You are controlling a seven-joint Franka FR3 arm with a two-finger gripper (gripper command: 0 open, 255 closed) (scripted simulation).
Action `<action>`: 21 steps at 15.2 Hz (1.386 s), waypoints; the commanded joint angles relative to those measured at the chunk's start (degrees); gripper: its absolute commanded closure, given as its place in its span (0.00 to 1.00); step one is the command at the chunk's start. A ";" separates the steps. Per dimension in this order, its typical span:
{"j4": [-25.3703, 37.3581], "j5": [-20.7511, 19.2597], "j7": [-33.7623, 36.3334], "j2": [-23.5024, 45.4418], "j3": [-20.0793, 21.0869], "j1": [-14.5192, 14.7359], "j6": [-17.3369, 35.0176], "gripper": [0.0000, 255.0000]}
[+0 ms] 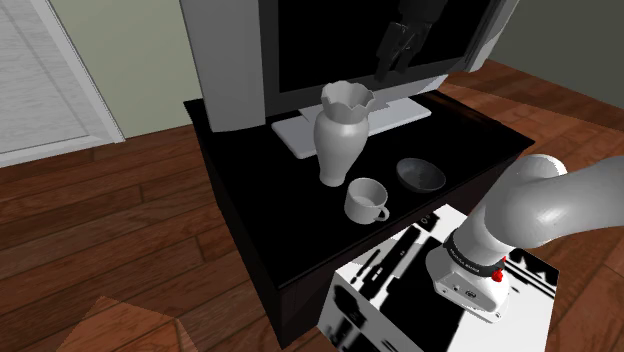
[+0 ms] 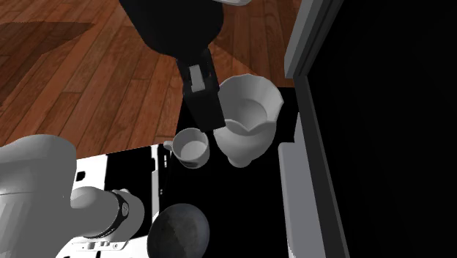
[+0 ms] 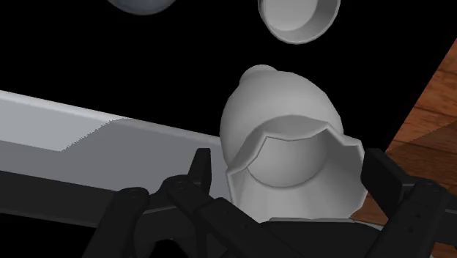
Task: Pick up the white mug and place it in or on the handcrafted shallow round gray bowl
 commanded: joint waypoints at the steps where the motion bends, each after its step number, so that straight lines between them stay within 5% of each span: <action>1: 0.00 0.00 0.00 0.00 0.00 0.00 0.00 0.00; 21: -41.30 4.70 -2.66 -10.97 4.09 5.08 28.12 0.00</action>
